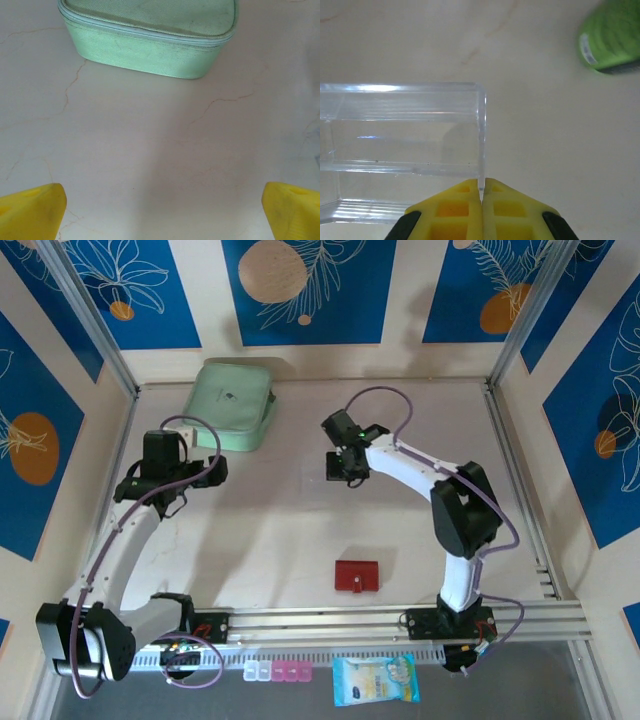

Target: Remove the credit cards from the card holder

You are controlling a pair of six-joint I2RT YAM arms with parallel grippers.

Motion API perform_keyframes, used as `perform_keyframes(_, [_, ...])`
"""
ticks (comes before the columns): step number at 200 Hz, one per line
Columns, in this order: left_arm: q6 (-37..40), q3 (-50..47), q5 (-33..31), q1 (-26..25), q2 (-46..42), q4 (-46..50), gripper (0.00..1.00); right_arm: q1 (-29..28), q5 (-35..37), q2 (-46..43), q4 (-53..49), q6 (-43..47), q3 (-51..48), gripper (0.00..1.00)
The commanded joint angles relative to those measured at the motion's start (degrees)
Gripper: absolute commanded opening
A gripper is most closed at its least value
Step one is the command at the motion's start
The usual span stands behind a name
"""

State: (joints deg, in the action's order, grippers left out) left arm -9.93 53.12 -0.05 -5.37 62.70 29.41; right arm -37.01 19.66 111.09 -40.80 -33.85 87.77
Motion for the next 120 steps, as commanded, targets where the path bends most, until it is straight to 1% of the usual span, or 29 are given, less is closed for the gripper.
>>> perform_keyframes(1, [0.99, -0.35, 0.2, 0.77, -0.78, -0.63, 1.0, -1.23, 4.0, 3.83, -3.37, -2.32, 5.58, 0.05])
perform_keyframes(35, [0.62, -0.58, 1.0, 0.76, -0.47, -0.67, 1.0, -1.42, 6.08, 8.16, -4.54, -3.34, 10.11, 0.05])
perform_keyframes(71, [0.35, -0.48, 1.29, 0.71, -0.12, -0.65, 1.0, -0.72, 8.61, 9.76, -5.33, -3.16, 10.82, 0.05])
perform_keyframes(120, [0.49, -0.39, 0.85, 0.79, 0.15, -0.58, 1.0, 0.36, 7.03, 11.18, -4.2, -3.69, 11.08, 0.05])
